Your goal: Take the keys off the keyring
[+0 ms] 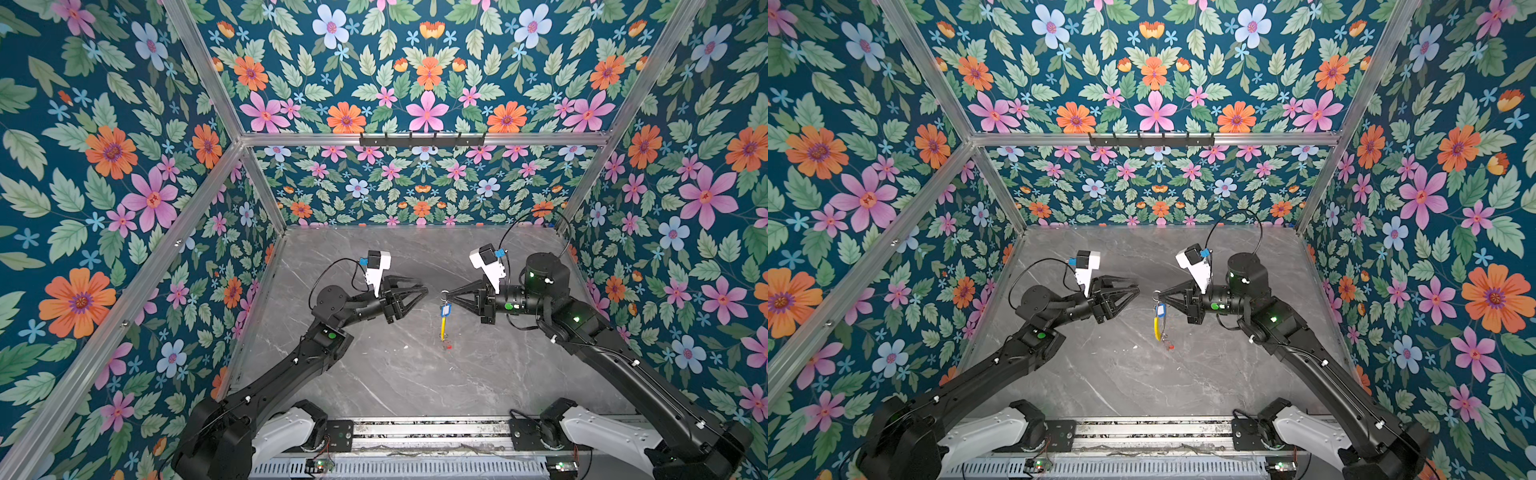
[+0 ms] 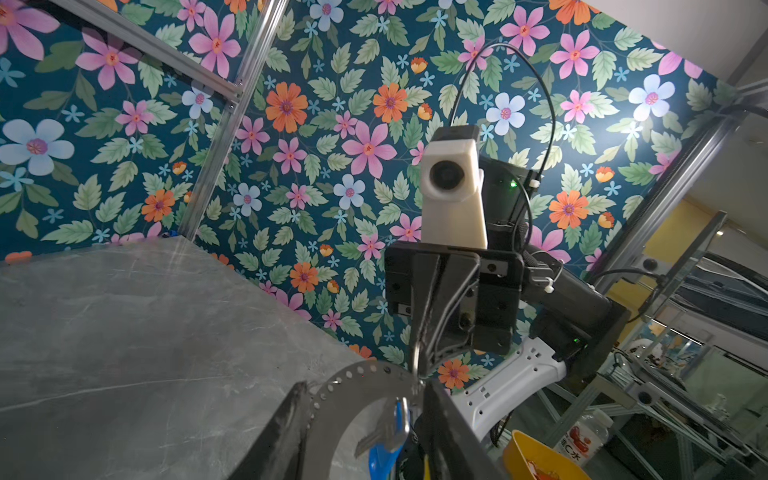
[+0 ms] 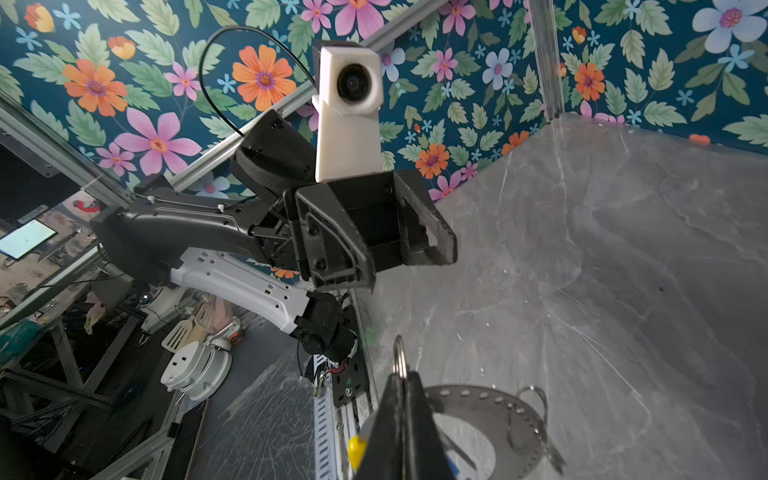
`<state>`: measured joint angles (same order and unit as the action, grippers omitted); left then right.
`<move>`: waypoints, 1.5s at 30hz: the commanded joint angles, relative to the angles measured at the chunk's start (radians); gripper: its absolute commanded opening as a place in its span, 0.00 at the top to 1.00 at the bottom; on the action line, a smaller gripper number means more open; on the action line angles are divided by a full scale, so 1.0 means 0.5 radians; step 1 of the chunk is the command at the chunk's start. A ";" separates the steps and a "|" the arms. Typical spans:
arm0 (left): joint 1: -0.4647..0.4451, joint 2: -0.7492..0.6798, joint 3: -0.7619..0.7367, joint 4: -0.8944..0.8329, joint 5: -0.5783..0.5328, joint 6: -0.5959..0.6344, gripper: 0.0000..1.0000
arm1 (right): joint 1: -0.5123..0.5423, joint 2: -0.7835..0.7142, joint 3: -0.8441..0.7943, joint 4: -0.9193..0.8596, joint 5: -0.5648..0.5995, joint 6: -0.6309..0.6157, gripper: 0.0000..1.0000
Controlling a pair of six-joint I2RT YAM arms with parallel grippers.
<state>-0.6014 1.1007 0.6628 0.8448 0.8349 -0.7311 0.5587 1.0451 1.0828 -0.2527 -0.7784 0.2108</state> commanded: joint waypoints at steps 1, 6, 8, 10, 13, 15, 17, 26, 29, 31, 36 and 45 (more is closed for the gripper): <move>0.000 0.020 0.053 0.002 0.246 -0.053 0.53 | 0.004 0.040 0.077 -0.317 0.005 -0.225 1.00; -0.005 0.029 0.126 -0.188 0.306 0.006 0.51 | 0.053 0.142 0.223 -0.503 -0.002 -0.361 1.00; -0.003 0.016 0.171 -0.336 0.291 0.072 0.50 | 0.055 0.158 0.249 -0.524 0.009 -0.380 1.00; -0.006 0.008 0.231 -0.554 0.274 0.200 0.50 | 0.054 0.164 0.266 -0.529 -0.011 -0.396 1.00; -0.014 0.028 0.239 -0.610 0.276 0.237 0.51 | 0.055 0.169 0.262 -0.478 -0.066 -0.387 1.00; -0.021 0.039 0.219 -0.561 0.295 0.201 0.52 | 0.055 0.189 0.285 -0.479 -0.081 -0.384 1.00; -0.028 0.033 0.194 -0.511 0.313 0.181 0.56 | 0.055 0.199 0.289 -0.474 -0.090 -0.379 1.00; -0.063 0.041 0.190 -0.484 0.374 0.177 0.68 | 0.058 0.229 0.302 -0.449 -0.048 -0.366 1.00; -0.070 0.053 0.196 -0.493 0.392 0.177 0.72 | 0.061 0.241 0.298 -0.423 -0.051 -0.354 1.00; -0.071 0.056 0.196 -0.495 0.390 0.180 0.76 | 0.064 0.245 0.295 -0.425 -0.045 -0.353 1.00; -0.072 0.047 0.229 -0.609 0.357 0.249 0.84 | 0.064 0.242 0.302 -0.466 0.005 -0.372 1.00; -0.086 0.047 0.236 -0.649 0.337 0.278 0.86 | 0.079 0.237 0.309 -0.484 0.037 -0.393 1.00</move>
<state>-0.6426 1.1267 0.7727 0.5159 0.9951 -0.6144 0.5949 1.1656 1.2297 -0.5068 -0.7742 0.0227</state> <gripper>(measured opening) 0.130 0.050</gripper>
